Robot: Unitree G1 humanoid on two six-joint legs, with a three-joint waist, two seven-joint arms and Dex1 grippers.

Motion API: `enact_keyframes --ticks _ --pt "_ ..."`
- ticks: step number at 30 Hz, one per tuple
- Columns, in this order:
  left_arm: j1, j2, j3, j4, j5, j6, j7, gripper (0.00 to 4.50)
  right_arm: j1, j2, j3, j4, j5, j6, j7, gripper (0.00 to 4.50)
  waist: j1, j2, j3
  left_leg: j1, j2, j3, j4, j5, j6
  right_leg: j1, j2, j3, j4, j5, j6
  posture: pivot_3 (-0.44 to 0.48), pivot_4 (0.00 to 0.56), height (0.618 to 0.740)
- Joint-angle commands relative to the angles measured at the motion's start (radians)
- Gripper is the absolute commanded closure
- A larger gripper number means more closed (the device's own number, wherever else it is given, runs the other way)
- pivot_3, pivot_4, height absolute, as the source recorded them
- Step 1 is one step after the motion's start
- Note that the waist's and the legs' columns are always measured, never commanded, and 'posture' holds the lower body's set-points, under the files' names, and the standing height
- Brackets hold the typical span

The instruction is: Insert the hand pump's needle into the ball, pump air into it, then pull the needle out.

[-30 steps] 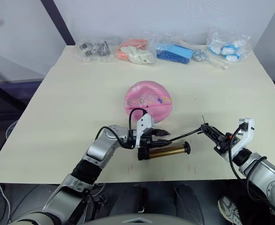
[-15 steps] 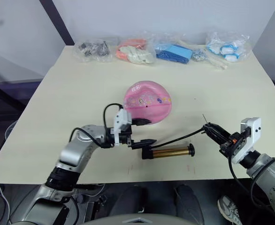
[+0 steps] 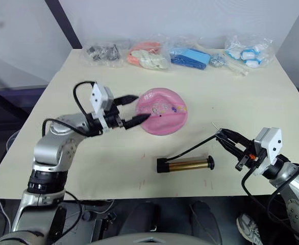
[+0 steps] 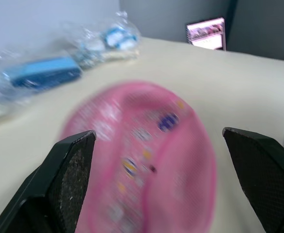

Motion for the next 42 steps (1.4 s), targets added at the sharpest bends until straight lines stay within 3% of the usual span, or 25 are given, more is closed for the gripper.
enact_keyframes --ticks 1,14,27,30,34,38,42 --pt "-0.055 0.028 0.009 0.046 0.012 0.020 0.018 0.04 -0.012 -0.007 0.012 -0.036 -0.008 -0.049 0.040 4.11 -0.003 0.000 0.000 0.000 0.000 0.000 0.000 0.000 0.000 0.000 0.000 0.000 0.000 0.000 0.000 0.000 0.150 0.740" --pt "-0.241 0.083 -0.145 0.273 0.140 -0.002 -0.085 0.04 -0.054 -0.009 0.055 -0.064 -0.040 -0.043 0.026 4.11 -0.001 -0.001 0.001 0.000 0.000 0.000 0.000 0.000 0.000 0.000 0.000 0.000 0.000 0.000 0.000 0.000 0.150 0.740" --pt "-0.356 0.039 -0.210 0.493 0.237 -0.123 -0.149 0.04 -0.060 -0.004 0.059 -0.081 -0.038 -0.036 -0.002 4.11 -0.004 -0.001 0.001 0.000 0.000 0.000 0.000 0.000 0.000 -0.001 0.000 0.000 0.000 0.000 0.000 0.000 0.150 0.740" --pt "-0.354 0.023 -0.206 0.528 0.254 -0.157 -0.138 0.89 -0.059 -0.005 0.062 -0.085 -0.038 -0.032 -0.010 4.11 -0.002 -0.001 0.001 0.000 0.000 0.000 0.000 0.000 0.000 -0.001 0.000 0.000 0.000 0.000 0.000 0.000 0.150 0.740" --pt "-0.354 0.004 -0.186 0.539 0.250 -0.157 -0.126 2.93 -0.048 -0.008 0.065 -0.087 -0.042 -0.030 -0.014 4.11 0.001 -0.001 0.001 -0.001 -0.001 0.000 0.000 0.000 0.000 -0.001 0.000 0.000 0.000 0.000 0.000 0.000 0.150 0.740" --pt "-0.335 -0.003 -0.175 0.516 0.244 -0.142 -0.115 4.36 -0.053 -0.006 0.069 -0.096 -0.028 0.004 -0.043 4.11 -0.004 -0.001 0.001 -0.001 0.000 0.000 0.000 0.000 0.000 -0.001 0.000 0.000 0.001 0.000 0.000 0.000 0.150 0.740" --pt "-0.303 -0.011 -0.165 0.456 0.237 -0.098 -0.082 4.46 -0.086 -0.017 0.096 -0.134 0.013 0.144 -0.118 4.11 -0.004 -0.001 0.001 -0.001 0.000 0.000 0.000 0.000 0.000 -0.001 0.000 0.000 0.002 0.000 0.000 0.000 0.150 0.740"
